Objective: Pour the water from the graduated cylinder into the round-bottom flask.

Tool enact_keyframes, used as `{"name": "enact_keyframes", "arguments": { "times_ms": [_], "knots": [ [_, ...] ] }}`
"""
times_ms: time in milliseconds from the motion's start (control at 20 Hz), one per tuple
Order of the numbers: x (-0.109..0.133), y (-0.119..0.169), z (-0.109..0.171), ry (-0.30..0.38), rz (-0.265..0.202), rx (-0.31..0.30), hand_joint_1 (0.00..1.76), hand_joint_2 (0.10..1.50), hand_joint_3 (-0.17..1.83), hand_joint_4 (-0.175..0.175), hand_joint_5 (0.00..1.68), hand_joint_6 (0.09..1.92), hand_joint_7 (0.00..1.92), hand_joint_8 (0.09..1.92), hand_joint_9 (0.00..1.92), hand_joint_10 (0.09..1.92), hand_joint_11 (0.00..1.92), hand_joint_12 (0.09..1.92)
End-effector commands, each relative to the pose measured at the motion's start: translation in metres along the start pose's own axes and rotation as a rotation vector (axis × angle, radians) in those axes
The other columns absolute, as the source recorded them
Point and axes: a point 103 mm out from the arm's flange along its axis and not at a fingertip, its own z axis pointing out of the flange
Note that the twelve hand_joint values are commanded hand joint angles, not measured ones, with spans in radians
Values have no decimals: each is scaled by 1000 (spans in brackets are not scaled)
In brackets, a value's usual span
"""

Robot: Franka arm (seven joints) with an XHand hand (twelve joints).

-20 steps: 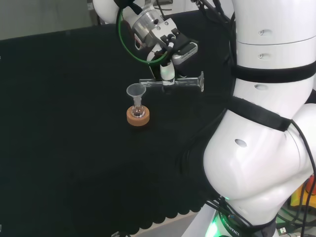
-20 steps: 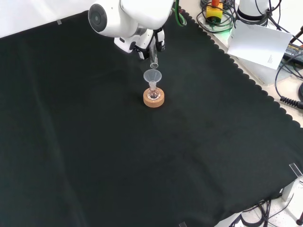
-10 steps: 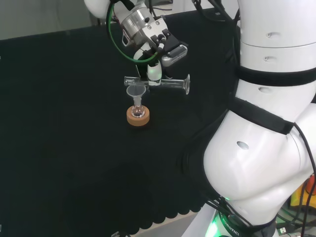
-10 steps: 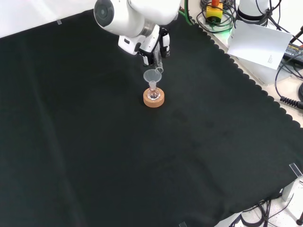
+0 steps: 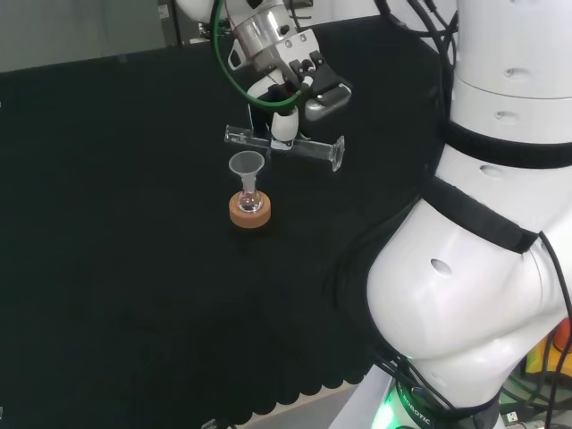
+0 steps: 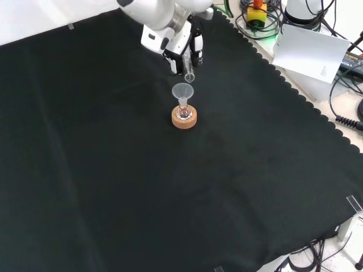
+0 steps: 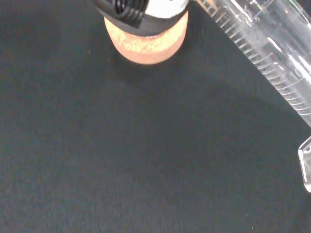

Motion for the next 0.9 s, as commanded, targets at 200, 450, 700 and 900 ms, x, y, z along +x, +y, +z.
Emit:
{"name": "enact_keyframes", "arguments": {
  "times_ms": [200,450,700,900],
  "knots": [
    [-25,-9,5,147,-61,-196,1152,1056,9,-74,1110,813,1599,87,1680,87,1418,640],
    [-36,-9,8,234,-99,-264,1152,1056,9,-72,1110,813,1598,87,1679,87,1419,640],
    [-51,-10,15,341,-134,-326,1151,1056,9,-70,1110,813,1599,87,1678,87,1419,640],
    [-57,-9,19,393,-160,-365,1150,1056,9,-69,1109,814,1599,87,1677,87,1418,639]
  ]
}}
